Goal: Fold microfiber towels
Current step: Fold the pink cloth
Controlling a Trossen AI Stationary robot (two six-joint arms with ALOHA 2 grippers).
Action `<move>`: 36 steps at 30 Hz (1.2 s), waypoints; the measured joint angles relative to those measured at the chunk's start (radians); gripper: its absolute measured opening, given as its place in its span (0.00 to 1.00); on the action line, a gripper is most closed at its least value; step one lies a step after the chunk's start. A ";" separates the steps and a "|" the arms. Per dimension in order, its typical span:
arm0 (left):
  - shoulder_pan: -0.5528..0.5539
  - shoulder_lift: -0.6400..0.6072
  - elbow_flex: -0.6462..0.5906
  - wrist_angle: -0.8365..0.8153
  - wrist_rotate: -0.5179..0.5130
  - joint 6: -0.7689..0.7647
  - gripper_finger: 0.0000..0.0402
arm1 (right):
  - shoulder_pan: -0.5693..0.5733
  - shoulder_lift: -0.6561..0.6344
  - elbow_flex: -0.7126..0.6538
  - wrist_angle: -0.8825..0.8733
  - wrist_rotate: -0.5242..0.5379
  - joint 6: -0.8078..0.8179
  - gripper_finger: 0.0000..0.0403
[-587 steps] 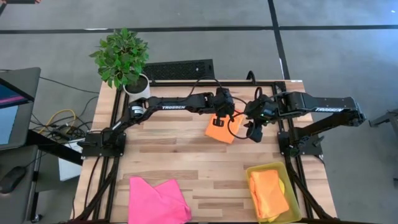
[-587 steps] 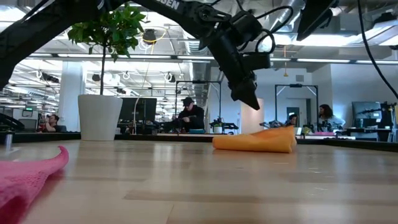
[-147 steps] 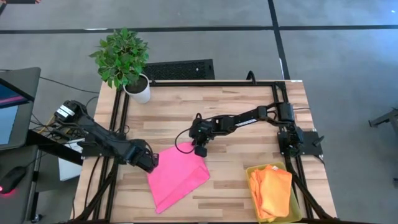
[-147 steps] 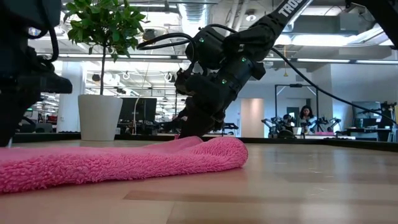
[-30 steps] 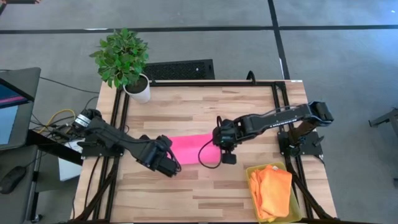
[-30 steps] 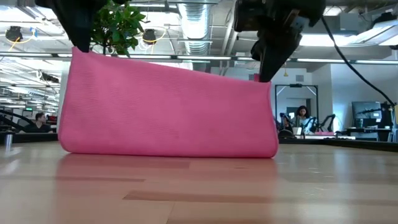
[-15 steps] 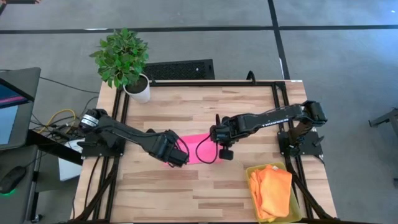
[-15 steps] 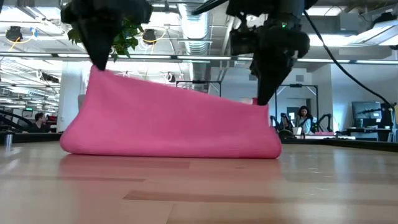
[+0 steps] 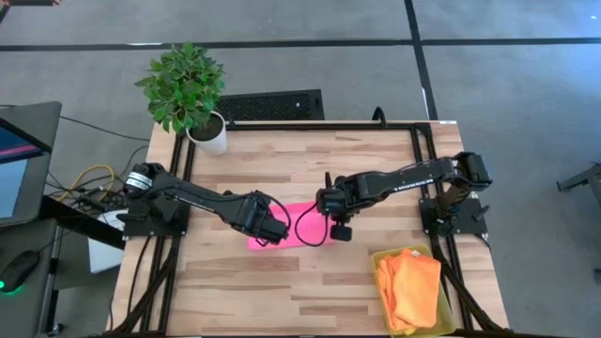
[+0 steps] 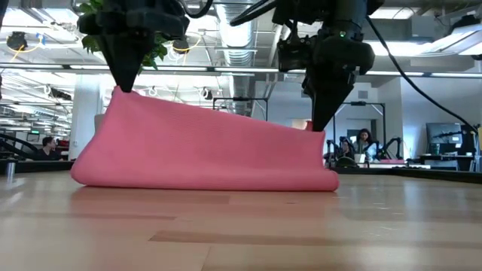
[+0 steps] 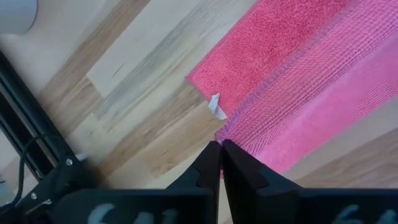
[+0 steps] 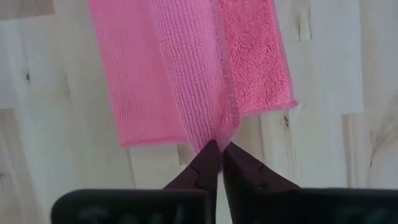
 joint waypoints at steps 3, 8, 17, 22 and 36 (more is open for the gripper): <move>0.007 0.000 0.000 -0.007 0.002 -0.014 0.04 | -0.002 0.000 0.000 0.001 0.000 -0.001 0.13; 0.019 0.000 0.000 -0.025 -0.003 0.010 0.15 | -0.007 0.000 0.000 0.029 0.001 -0.002 0.20; 0.040 0.000 0.000 -0.046 -0.061 0.037 0.31 | -0.022 0.000 0.003 0.036 0.002 -0.053 0.42; 0.006 0.000 0.000 -0.052 0.015 0.144 0.30 | -0.050 -0.009 0.062 -0.095 -0.081 -0.045 0.49; -0.079 -0.001 -0.035 0.164 0.201 0.247 0.28 | -0.064 -0.204 0.125 -0.141 -0.249 -0.045 0.49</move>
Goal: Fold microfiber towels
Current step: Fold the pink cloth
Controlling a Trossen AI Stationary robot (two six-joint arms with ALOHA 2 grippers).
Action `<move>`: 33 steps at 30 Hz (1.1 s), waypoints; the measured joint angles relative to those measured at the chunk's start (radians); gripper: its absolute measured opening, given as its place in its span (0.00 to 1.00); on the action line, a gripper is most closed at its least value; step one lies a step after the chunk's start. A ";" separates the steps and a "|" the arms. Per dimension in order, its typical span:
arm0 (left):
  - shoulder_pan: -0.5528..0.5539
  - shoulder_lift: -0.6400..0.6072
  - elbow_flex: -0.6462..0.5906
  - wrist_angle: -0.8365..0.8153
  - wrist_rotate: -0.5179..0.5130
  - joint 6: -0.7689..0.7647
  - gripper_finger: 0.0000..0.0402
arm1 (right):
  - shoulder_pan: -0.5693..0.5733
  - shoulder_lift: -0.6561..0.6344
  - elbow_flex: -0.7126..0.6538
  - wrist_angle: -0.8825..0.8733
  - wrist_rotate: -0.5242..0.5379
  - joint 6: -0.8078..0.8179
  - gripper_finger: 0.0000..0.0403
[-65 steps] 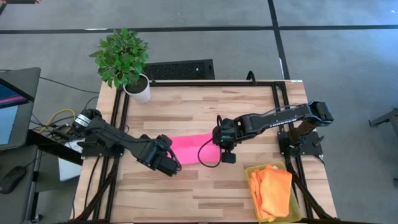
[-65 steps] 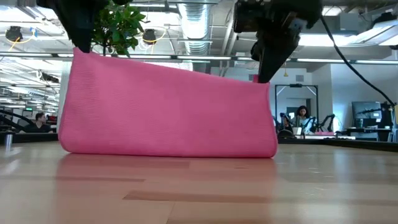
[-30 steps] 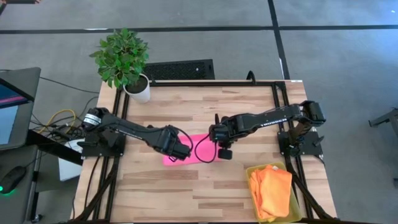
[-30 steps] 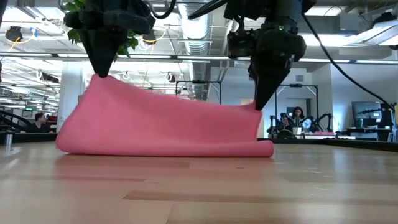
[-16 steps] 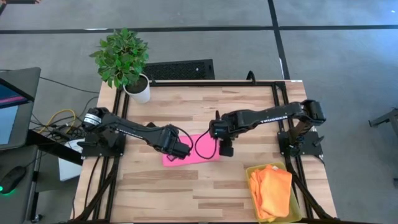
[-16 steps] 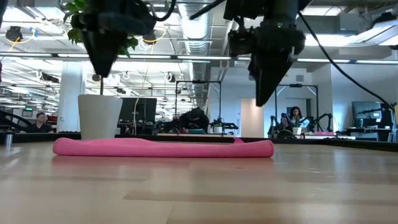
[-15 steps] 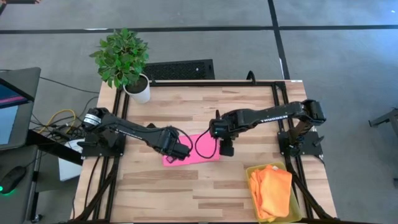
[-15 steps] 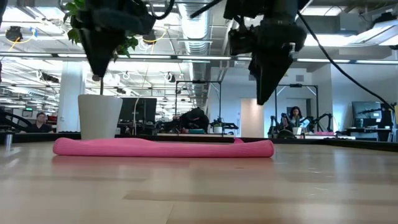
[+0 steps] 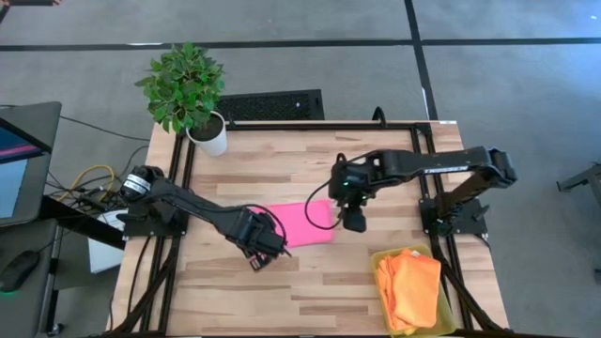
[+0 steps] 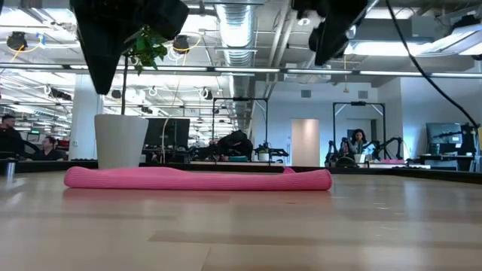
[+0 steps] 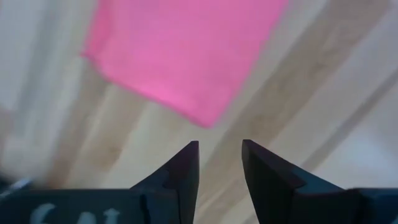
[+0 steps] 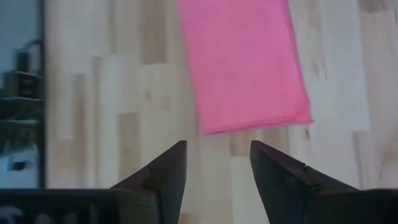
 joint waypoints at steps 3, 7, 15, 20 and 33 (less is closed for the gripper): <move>-0.016 0.000 -0.050 0.091 0.055 0.010 0.28 | 0.000 -0.044 0.000 0.024 -0.022 0.000 0.48; -0.028 0.001 -0.112 0.176 0.064 0.011 0.28 | 0.000 -0.094 0.000 0.031 -0.037 0.027 0.48; -0.052 0.000 -0.228 0.318 0.024 0.090 0.28 | 0.000 -0.137 0.000 0.034 -0.038 0.080 0.47; -0.050 0.000 -0.318 0.449 -0.006 0.100 0.28 | 0.002 -0.134 -0.001 0.034 -0.038 0.081 0.47; -0.051 0.001 -0.347 0.436 -0.116 0.137 0.28 | 0.002 -0.106 -0.002 0.030 -0.039 0.098 0.47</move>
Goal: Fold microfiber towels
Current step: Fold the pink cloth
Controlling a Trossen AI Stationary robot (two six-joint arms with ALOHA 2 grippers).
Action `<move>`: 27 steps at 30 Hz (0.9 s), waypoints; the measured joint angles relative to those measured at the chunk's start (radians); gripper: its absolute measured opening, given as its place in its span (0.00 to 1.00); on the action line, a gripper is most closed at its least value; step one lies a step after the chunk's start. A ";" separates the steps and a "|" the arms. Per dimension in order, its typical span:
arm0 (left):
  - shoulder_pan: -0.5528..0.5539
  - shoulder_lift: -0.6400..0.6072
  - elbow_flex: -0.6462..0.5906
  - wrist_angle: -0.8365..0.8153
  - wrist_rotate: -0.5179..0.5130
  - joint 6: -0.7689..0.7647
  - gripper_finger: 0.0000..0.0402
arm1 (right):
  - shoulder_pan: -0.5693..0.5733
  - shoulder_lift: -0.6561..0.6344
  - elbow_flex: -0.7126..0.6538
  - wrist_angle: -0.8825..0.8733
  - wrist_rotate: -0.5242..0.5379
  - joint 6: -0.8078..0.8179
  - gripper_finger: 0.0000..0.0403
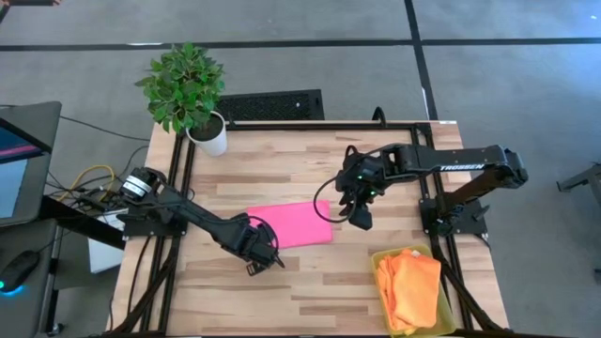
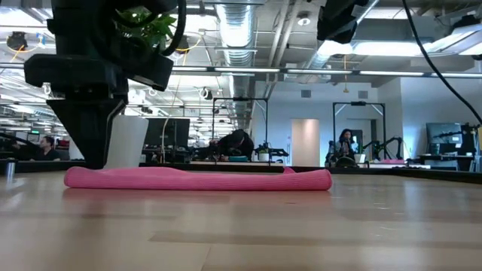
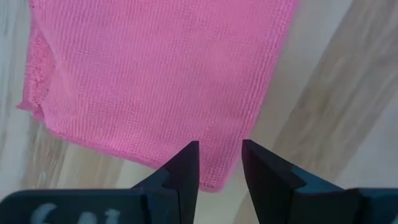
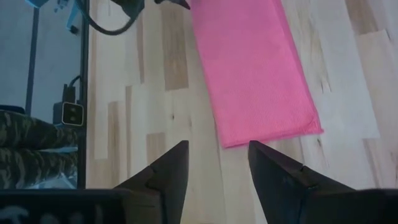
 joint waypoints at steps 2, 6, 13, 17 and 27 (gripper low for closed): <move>0.000 0.000 -0.013 0.009 0.001 0.000 0.28 | 0.000 -0.001 0.000 0.002 0.000 0.000 0.47; 0.001 0.000 -0.055 0.021 0.003 -0.005 0.28 | 0.000 -0.001 0.000 0.002 0.000 0.000 0.47; 0.001 -0.001 -0.091 0.029 0.035 -0.007 0.28 | 0.000 -0.001 0.000 0.003 0.001 0.000 0.47; 0.001 -0.007 -0.119 0.051 0.036 0.002 0.27 | 0.000 -0.001 0.000 0.003 0.002 0.000 0.47; 0.001 -0.002 -0.111 0.037 0.021 0.000 0.02 | -0.002 -0.001 0.000 0.003 0.002 0.001 0.47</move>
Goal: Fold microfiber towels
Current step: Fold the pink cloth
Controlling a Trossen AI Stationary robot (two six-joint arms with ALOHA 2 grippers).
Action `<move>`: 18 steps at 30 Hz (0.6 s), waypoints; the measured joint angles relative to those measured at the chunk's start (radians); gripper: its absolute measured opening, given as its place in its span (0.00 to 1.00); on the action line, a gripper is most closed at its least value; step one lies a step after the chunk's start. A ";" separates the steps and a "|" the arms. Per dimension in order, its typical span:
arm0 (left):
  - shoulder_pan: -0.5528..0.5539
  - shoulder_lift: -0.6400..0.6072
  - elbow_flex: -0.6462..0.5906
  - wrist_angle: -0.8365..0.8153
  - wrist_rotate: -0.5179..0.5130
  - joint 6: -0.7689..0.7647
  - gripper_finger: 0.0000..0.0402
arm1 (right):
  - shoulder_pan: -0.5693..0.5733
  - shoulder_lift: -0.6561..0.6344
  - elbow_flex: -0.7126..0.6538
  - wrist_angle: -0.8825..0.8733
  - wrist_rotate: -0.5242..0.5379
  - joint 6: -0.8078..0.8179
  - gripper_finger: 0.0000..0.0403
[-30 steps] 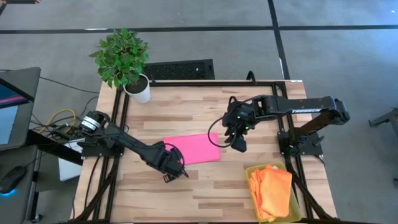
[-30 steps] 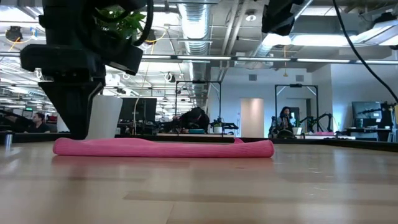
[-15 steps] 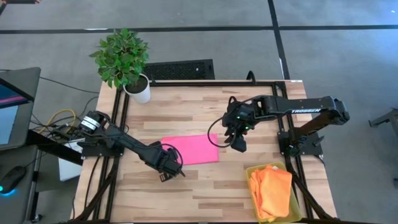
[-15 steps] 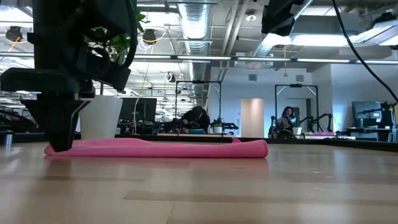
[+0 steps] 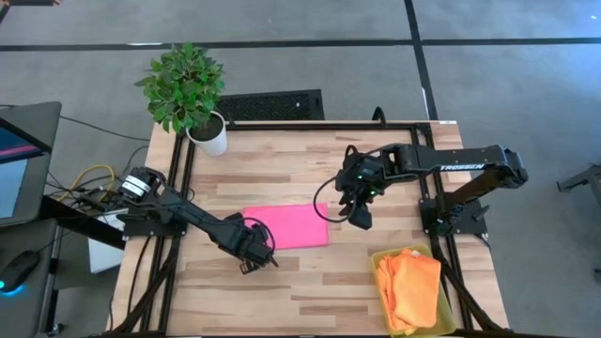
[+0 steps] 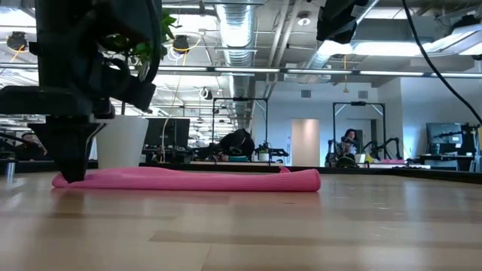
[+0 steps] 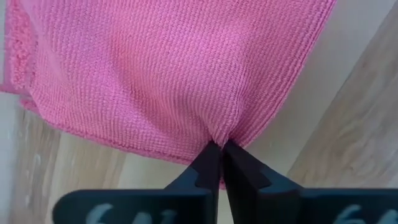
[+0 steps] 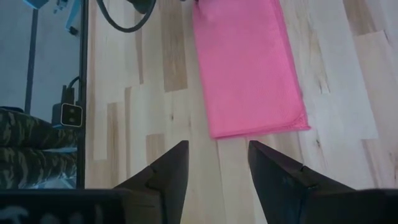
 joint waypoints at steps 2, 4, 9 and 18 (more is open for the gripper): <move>0.001 0.006 0.021 -0.020 -0.015 0.019 0.01 | 0.000 0.000 0.000 0.000 0.000 0.000 0.47; 0.003 0.008 0.053 -0.022 -0.044 0.056 0.01 | 0.000 0.000 0.000 0.000 0.000 0.000 0.47; 0.031 0.005 0.130 -0.019 -0.091 0.218 0.00 | 0.000 0.000 0.000 -0.001 0.000 0.000 0.47; 0.142 0.004 0.265 0.024 -0.142 0.563 0.00 | -0.043 -0.002 0.000 -0.029 0.000 -0.001 0.47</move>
